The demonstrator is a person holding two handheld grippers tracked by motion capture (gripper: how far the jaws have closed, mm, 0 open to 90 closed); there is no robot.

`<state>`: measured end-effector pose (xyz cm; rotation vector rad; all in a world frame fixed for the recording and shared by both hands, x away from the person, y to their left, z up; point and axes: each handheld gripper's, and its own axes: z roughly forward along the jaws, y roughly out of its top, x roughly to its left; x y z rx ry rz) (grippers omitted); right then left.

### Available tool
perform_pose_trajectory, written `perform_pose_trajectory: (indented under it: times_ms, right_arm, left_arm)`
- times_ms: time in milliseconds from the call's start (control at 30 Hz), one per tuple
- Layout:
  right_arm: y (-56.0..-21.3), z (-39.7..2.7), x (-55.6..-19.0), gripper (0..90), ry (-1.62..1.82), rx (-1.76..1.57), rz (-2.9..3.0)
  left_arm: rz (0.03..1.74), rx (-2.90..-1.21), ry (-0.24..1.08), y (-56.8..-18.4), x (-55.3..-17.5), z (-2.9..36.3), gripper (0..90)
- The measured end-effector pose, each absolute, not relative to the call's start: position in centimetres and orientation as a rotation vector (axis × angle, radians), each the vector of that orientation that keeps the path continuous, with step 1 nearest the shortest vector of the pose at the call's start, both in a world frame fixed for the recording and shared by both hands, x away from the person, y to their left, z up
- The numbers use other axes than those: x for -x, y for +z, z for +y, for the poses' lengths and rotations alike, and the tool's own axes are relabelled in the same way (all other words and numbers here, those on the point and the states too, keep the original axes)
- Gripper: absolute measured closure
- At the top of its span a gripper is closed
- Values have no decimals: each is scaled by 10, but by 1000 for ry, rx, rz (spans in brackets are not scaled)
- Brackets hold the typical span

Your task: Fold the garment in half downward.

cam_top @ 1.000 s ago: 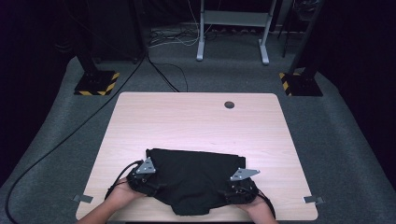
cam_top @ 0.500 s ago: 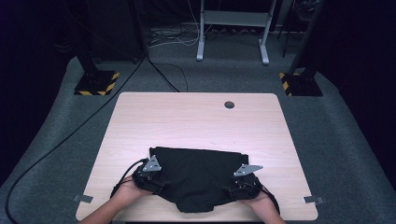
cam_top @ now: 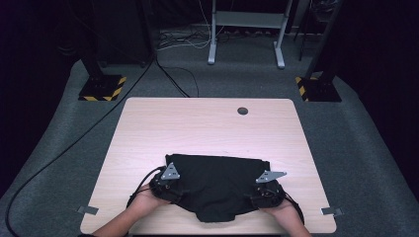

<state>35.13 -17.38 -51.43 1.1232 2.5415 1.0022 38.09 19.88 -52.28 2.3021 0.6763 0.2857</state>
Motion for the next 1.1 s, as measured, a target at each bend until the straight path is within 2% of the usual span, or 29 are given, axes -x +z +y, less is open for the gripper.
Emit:
perform_pose_trajectory:
  times_ms: [1100]
  right_arm:
    - [-511, -213, -355, 438, 923, -1204, 2503]
  left_arm:
    - [671, -2302, 256, -522, -373, 155, 258]
